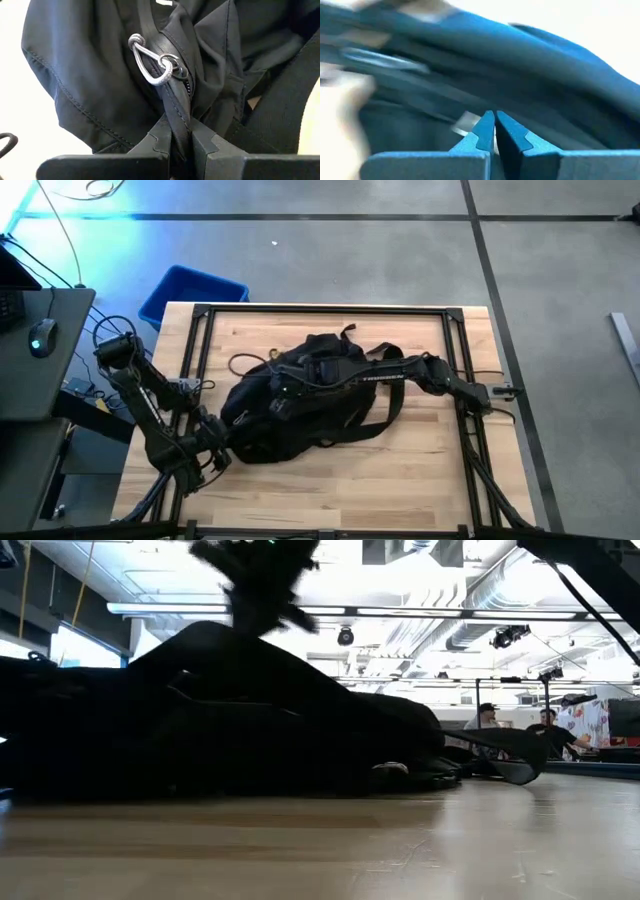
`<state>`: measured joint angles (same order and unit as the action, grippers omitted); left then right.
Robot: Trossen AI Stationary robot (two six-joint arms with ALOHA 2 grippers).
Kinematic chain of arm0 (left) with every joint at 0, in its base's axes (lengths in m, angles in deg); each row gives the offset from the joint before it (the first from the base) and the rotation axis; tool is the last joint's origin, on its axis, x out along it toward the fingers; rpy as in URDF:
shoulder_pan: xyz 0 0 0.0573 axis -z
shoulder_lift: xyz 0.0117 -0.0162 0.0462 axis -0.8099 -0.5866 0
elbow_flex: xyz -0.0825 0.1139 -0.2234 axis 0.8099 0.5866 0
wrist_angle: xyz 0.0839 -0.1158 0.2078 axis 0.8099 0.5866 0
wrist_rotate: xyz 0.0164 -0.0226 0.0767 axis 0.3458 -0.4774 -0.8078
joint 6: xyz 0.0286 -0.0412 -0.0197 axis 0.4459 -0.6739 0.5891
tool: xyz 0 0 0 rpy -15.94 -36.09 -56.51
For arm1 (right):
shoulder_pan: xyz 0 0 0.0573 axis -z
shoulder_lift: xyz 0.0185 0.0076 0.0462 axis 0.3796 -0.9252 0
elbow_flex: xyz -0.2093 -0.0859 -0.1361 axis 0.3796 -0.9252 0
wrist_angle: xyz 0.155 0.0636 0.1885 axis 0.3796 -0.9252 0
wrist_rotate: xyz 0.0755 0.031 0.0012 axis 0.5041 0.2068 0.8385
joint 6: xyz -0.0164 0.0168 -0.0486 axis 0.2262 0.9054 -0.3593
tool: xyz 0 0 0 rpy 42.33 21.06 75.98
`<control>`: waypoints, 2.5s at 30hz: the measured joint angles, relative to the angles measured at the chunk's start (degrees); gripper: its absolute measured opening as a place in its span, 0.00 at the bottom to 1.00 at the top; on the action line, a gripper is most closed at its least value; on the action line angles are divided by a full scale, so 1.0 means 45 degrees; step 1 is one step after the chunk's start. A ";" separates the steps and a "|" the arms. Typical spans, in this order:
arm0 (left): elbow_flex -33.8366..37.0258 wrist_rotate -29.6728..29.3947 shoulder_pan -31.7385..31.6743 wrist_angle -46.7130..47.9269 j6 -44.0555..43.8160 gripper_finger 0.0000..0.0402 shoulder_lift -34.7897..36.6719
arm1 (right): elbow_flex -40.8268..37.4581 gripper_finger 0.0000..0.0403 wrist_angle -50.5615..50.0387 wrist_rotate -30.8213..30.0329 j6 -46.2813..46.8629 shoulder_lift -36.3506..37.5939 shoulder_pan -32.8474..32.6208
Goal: Unpack backpack
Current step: Open the black backpack
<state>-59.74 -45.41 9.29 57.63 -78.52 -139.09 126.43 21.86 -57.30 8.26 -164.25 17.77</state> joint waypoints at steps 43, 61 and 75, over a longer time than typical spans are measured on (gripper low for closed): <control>-0.1610 -0.1241 -0.0620 -0.0809 0.5410 0.02 0.0220 | -0.2924 0.04 0.7171 0.5384 -0.5455 -0.0777 -0.0160; -0.1451 0.0663 -0.0466 -0.0682 0.4999 0.01 0.0220 | -0.2895 0.00 0.2540 0.1186 -0.1726 -0.0753 -0.0937; -0.0976 0.1385 0.1131 -0.0663 0.3151 0.01 0.0215 | -0.2185 0.00 -0.1425 -0.0973 -0.1127 -0.0426 -0.0945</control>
<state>-64.13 -39.18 14.37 54.65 -64.34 -138.12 116.59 15.45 -61.68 3.18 -166.17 13.52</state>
